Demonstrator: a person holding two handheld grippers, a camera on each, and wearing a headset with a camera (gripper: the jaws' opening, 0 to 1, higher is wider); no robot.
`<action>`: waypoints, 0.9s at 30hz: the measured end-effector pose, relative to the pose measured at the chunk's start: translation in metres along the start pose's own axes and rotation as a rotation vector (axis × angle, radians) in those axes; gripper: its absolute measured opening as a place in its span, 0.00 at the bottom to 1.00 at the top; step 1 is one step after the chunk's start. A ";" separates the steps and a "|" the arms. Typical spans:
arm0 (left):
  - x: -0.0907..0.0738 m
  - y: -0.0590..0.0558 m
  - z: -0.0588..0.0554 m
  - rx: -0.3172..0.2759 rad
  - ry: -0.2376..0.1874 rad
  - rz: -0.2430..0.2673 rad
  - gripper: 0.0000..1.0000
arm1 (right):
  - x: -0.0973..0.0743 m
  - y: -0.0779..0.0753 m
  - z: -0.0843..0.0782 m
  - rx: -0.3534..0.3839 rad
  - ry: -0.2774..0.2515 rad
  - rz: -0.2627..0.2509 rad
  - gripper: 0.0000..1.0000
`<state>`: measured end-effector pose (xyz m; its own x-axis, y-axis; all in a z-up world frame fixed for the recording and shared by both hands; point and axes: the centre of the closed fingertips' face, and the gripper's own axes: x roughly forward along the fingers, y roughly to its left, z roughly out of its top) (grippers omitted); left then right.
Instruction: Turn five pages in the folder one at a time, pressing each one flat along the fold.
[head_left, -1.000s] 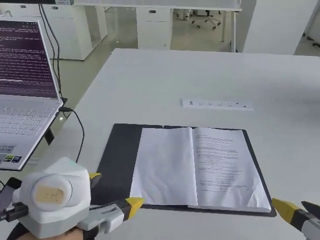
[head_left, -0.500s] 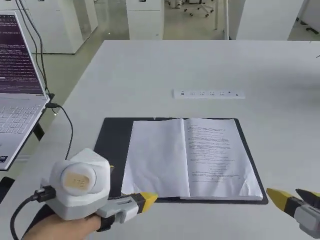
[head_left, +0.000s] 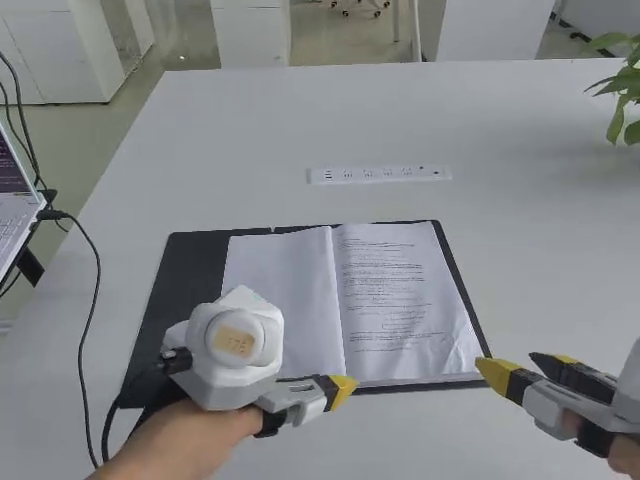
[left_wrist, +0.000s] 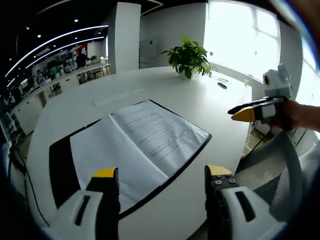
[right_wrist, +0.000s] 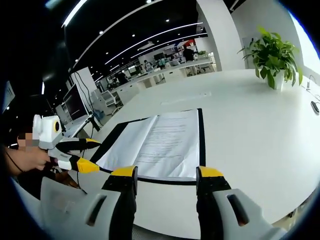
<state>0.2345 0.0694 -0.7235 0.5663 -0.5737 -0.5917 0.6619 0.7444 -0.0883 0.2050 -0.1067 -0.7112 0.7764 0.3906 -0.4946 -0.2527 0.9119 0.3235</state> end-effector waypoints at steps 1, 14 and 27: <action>0.006 -0.003 0.002 -0.007 -0.005 -0.006 0.68 | 0.002 0.000 -0.001 0.001 0.005 0.005 0.46; 0.073 -0.017 0.012 -0.009 -0.022 -0.002 0.67 | 0.008 -0.004 -0.005 -0.012 0.026 0.004 0.46; 0.138 -0.042 0.011 0.085 -0.016 -0.014 0.66 | 0.012 -0.008 -0.005 -0.020 0.029 0.002 0.45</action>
<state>0.2905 -0.0449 -0.7925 0.5639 -0.5902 -0.5777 0.7090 0.7047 -0.0278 0.2134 -0.1084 -0.7238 0.7588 0.3960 -0.5171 -0.2662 0.9131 0.3088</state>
